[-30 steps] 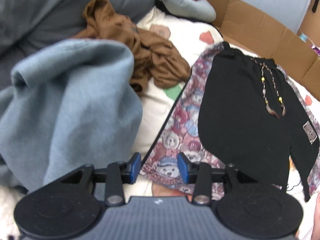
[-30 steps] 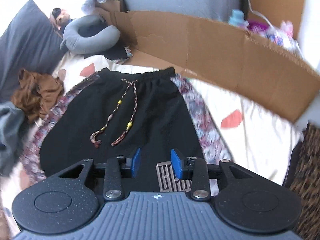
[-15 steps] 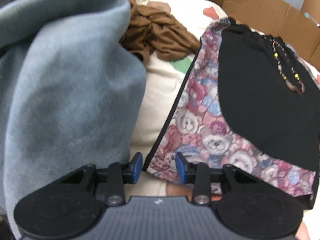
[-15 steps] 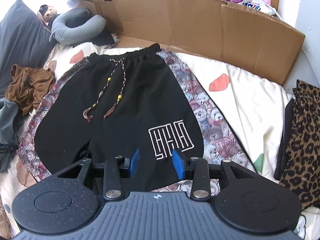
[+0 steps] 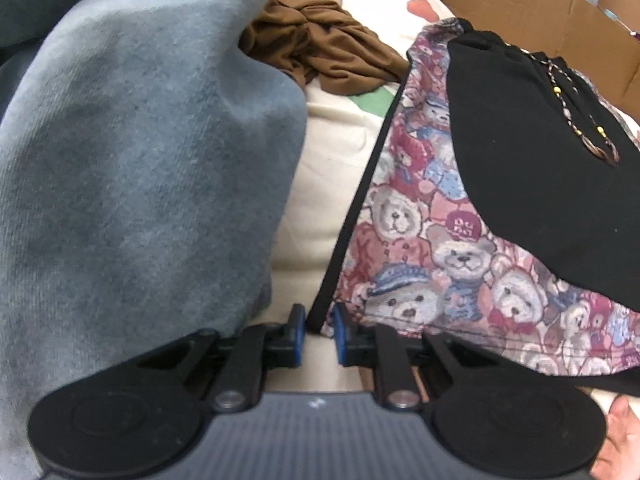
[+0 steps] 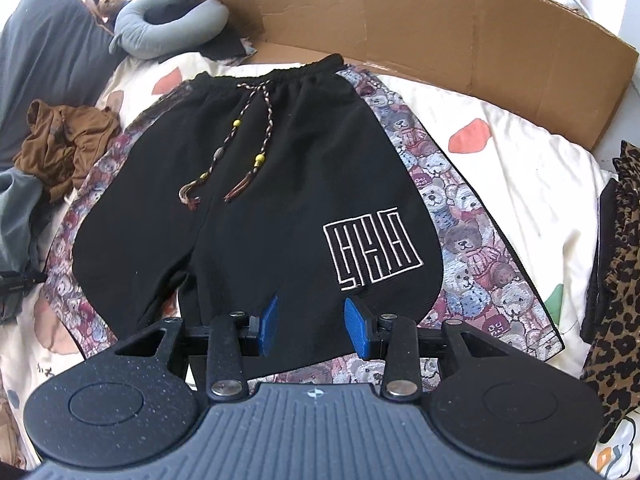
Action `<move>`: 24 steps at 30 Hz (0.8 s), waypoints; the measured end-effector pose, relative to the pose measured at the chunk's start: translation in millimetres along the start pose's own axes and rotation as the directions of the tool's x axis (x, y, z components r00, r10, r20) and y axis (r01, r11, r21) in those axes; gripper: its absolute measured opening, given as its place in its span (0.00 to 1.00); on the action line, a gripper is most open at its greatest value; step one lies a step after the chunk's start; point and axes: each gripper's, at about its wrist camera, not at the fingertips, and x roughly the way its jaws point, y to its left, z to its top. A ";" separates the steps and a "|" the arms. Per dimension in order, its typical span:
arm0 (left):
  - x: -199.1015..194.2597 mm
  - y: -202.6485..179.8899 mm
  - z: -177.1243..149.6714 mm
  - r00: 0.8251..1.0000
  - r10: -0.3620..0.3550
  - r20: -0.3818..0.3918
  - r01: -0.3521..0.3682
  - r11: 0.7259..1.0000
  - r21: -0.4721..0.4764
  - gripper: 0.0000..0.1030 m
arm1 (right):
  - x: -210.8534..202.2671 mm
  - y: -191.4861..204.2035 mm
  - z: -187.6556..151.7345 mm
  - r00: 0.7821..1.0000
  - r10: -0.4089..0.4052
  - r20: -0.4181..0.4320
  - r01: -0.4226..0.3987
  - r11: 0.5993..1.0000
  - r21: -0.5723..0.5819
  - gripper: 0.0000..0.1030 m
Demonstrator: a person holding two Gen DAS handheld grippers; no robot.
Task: Fold clothes
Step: 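Grasp the bear-print side panel edge with the left gripper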
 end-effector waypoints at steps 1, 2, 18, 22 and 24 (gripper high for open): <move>-0.4 -0.1 0.2 1.000 -0.003 -0.002 0.003 1.000 0.001 0.12 | -0.2 0.2 -1.1 1.000 0.001 -0.003 -0.001 1.000 -0.003 0.43; -0.7 -0.2 0.4 1.000 -0.006 -0.003 0.006 1.000 0.002 0.08 | -0.4 0.3 -2.3 1.000 0.003 -0.008 -0.004 1.000 -0.005 0.42; -72.1 -40.3 36.2 0.996 -0.088 0.024 0.088 0.995 -0.036 0.06 | -2.5 -12.1 -17.1 0.993 0.060 0.098 -0.067 0.996 0.063 0.44; -83.4 -68.9 55.4 0.992 -0.124 0.026 0.125 0.992 -0.007 0.06 | -2.6 -13.2 -21.1 0.989 0.081 0.122 -0.091 0.993 0.078 0.52; -87.8 -85.3 62.7 0.989 -0.147 0.025 0.146 0.989 0.014 0.05 | -4.1 -14.5 -22.5 0.986 0.091 0.142 -0.104 0.991 0.087 0.57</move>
